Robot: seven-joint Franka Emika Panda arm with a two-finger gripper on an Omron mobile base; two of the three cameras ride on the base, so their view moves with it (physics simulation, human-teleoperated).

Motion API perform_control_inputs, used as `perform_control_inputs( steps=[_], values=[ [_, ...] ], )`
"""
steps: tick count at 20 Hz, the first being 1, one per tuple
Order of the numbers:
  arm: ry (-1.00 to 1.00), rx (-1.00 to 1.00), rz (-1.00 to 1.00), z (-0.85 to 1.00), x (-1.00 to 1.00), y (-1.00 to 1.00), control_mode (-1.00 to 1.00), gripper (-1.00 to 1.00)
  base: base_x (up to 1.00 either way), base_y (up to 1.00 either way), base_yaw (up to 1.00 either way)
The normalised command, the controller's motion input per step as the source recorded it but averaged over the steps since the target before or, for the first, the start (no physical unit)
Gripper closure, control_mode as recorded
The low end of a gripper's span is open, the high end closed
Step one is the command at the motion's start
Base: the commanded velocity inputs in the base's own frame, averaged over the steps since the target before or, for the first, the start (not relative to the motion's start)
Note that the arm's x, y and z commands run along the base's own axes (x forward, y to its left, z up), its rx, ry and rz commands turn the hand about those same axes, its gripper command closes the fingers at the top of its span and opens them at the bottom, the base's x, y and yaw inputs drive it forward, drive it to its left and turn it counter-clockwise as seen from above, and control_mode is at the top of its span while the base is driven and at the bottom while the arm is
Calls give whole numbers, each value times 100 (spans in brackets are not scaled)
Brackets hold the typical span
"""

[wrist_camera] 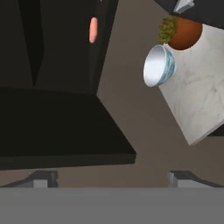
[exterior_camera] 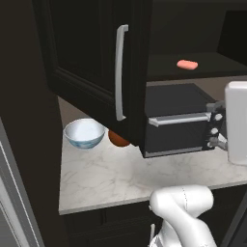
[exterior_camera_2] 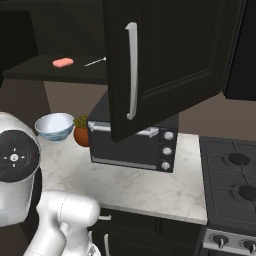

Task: Pick the bar soap and bar soap from the cabinet and place them on the counter.

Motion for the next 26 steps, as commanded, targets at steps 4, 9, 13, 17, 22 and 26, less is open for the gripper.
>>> perform_control_inputs(
  steps=[4, 9, 13, 17, 22, 26],
  values=[
    [0, 2, 14, -6, 38, 16, -100, -100, 0, 0, 0],
    [-1, 1, 13, 4, 36, 6, -100, -100, 0, 0, 0],
    [-3, 0, 12, 11, 24, 21, -100, -100, 0, 0, 0],
    [-1, 0, 12, 0, 20, 33, -100, -100, 0, 0, 0],
    [0, 0, 11, 0, 24, 31, -100, -100, 0, 0, 0],
    [0, 3, 13, 0, 19, 24, -100, -100, 0, 0, 0]
  ],
)
